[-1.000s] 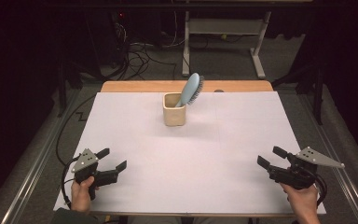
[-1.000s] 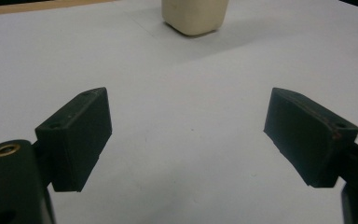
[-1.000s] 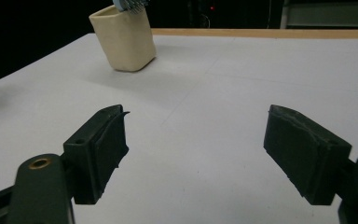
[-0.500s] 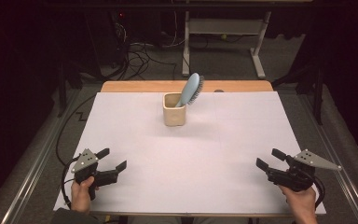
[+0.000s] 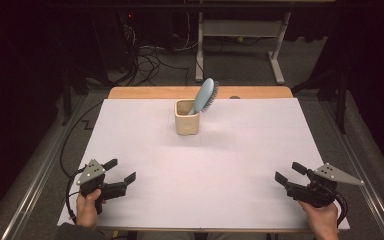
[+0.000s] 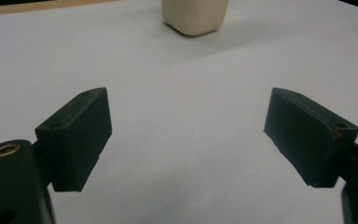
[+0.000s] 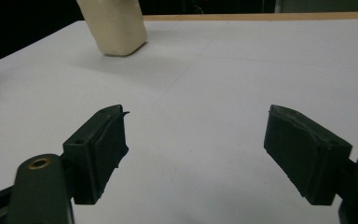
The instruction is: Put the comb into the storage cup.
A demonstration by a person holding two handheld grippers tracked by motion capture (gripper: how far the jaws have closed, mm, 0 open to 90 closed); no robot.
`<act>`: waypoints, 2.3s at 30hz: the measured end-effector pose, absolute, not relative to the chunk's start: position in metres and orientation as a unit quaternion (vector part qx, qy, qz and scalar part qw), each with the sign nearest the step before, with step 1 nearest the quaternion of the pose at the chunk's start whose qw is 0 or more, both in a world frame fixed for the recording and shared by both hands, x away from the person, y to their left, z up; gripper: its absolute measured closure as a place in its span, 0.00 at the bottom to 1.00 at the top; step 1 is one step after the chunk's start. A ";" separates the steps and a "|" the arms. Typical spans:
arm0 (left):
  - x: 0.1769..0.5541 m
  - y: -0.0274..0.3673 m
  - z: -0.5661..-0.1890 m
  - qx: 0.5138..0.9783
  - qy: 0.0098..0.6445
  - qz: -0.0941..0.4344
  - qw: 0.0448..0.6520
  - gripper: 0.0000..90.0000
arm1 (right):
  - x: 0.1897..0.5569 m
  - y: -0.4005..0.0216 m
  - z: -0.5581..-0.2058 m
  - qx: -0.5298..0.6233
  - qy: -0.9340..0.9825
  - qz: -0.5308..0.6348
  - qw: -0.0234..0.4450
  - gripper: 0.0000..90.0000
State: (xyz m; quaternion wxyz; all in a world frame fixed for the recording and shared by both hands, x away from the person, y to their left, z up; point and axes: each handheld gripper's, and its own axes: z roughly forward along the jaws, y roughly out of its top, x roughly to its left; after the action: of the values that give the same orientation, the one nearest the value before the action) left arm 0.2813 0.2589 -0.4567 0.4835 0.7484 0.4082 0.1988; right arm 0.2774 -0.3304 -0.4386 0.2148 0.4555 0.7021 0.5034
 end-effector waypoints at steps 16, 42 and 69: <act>0.281 0.259 -0.457 0.748 0.408 0.199 0.483 0.17 | 0.277 -0.328 -0.446 0.454 0.712 0.487 0.224 0.24; 0.281 0.260 -0.456 0.747 0.409 0.200 0.485 0.17 | 0.276 -0.326 -0.452 0.457 0.719 0.471 0.226 0.24; 0.281 0.259 -0.456 0.748 0.408 0.200 0.485 0.18 | 0.275 -0.325 -0.452 0.454 0.722 0.472 0.223 0.24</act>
State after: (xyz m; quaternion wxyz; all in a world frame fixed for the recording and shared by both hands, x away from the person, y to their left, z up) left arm 0.2812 0.2591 -0.4563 0.4848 0.7475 0.4077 0.1997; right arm 0.2755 -0.3252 -0.4524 0.2230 0.4543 0.7221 0.4716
